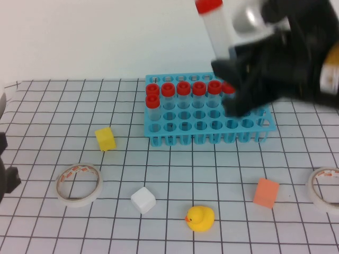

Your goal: Place the test tubes

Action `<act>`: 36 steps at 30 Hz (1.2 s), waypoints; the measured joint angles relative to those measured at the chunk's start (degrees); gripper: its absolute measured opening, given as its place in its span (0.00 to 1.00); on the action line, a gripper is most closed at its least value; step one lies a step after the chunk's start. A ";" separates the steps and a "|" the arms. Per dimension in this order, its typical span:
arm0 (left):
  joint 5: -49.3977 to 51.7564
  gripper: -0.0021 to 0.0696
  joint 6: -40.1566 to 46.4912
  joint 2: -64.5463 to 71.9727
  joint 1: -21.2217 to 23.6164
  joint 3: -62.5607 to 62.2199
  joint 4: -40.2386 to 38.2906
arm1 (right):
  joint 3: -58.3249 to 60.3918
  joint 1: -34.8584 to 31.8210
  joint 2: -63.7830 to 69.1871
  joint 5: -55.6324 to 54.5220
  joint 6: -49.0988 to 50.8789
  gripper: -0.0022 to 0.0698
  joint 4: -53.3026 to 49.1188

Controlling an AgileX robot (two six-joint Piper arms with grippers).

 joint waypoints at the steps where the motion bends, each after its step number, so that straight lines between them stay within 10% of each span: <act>1: -0.86 0.03 0.71 0.00 0.00 0.00 -0.13 | 4.31 0.00 -1.15 -5.65 0.37 0.36 0.03; 8: -8.75 0.03 10.54 0.00 -6.89 0.00 -2.92 | 20.87 0.00 -4.24 -29.38 5.23 0.36 -2.08; 26: -31.69 0.04 5.39 7.61 -45.37 0.00 -4.17 | 22.46 5.29 -3.02 -38.23 15.13 0.36 -17.91; 36: -34.56 0.54 1.77 8.15 -48.53 0.00 -3.92 | 22.46 5.29 2.66 -44.33 18.50 0.36 -28.35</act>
